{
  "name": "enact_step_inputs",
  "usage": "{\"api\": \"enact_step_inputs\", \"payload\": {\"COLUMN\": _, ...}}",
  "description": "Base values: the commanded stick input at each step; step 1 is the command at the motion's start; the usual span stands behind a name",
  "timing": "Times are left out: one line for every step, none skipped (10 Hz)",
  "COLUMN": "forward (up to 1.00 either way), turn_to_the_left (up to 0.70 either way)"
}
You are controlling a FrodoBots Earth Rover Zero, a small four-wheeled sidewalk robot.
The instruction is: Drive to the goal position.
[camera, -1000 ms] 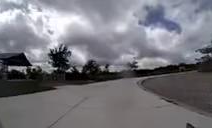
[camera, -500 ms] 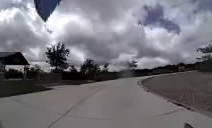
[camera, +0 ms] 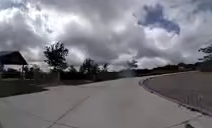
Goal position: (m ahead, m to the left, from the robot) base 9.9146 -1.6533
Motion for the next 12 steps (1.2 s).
{"api": "enact_step_inputs", "payload": {"forward": 0.58, "turn_to_the_left": 0.01}}
{"api": "enact_step_inputs", "payload": {"forward": 0.58, "turn_to_the_left": 0.01}}
{"api": "enact_step_inputs", "payload": {"forward": 0.58, "turn_to_the_left": 0.01}}
{"api": "enact_step_inputs", "payload": {"forward": 0.58, "turn_to_the_left": 0.01}}
{"api": "enact_step_inputs", "payload": {"forward": 0.58, "turn_to_the_left": 0.01}}
{"api": "enact_step_inputs", "payload": {"forward": 0.58, "turn_to_the_left": 0.01}}
{"api": "enact_step_inputs", "payload": {"forward": 0.58, "turn_to_the_left": 0.01}}
{"api": "enact_step_inputs", "payload": {"forward": 0.58, "turn_to_the_left": 0.01}}
{"api": "enact_step_inputs", "payload": {"forward": 0.58, "turn_to_the_left": 0.01}}
{"api": "enact_step_inputs", "payload": {"forward": 0.58, "turn_to_the_left": 0.01}}
{"api": "enact_step_inputs", "payload": {"forward": 0.58, "turn_to_the_left": -0.03}}
{"api": "enact_step_inputs", "payload": {"forward": 0.58, "turn_to_the_left": -0.12}}
